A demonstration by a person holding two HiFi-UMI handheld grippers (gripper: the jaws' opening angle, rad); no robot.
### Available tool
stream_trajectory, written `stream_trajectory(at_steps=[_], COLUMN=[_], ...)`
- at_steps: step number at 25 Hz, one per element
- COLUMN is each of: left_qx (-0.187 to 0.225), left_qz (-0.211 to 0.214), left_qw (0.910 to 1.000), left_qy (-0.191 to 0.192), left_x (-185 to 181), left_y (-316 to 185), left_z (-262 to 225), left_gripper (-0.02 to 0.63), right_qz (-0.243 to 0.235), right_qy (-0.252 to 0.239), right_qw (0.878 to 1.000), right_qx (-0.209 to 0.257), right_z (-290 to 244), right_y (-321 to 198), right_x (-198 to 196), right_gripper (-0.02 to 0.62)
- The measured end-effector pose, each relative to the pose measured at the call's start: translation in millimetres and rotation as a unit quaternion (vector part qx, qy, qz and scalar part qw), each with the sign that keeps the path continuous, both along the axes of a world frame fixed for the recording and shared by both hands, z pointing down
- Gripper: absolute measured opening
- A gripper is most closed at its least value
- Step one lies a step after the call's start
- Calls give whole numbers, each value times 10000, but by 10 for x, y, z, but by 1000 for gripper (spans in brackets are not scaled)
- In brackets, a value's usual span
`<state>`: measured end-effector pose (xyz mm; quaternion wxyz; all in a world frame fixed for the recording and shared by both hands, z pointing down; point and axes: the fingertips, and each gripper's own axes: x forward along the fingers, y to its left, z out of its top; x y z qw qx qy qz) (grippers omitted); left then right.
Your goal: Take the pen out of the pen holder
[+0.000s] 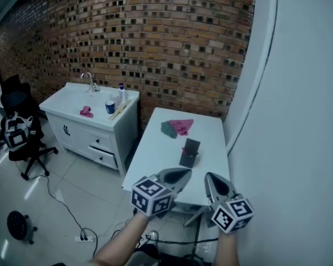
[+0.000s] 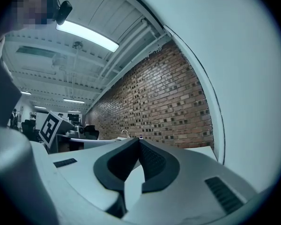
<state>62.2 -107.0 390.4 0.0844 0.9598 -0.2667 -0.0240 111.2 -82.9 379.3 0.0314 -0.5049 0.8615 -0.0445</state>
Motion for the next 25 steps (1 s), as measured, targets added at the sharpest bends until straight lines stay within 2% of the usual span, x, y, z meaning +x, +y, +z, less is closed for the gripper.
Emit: stream_trajectory(at_steps=[12,25], left_qx=[-200,-343], left_qz=[145,500], left_qw=[9997,9978], left_qy=[-53,-271], left_x=[55,141], left_y=[-807,-1541], left_z=[45,214], left_gripper=[7,8], right_qz=[89,531], right_qy=[24,67], right_qw=[9997,9978], right_qx=[-221,-402], right_z=[40,113], right_y=[-821,-1549], right_x=[62,136], right_gripper=[2,2])
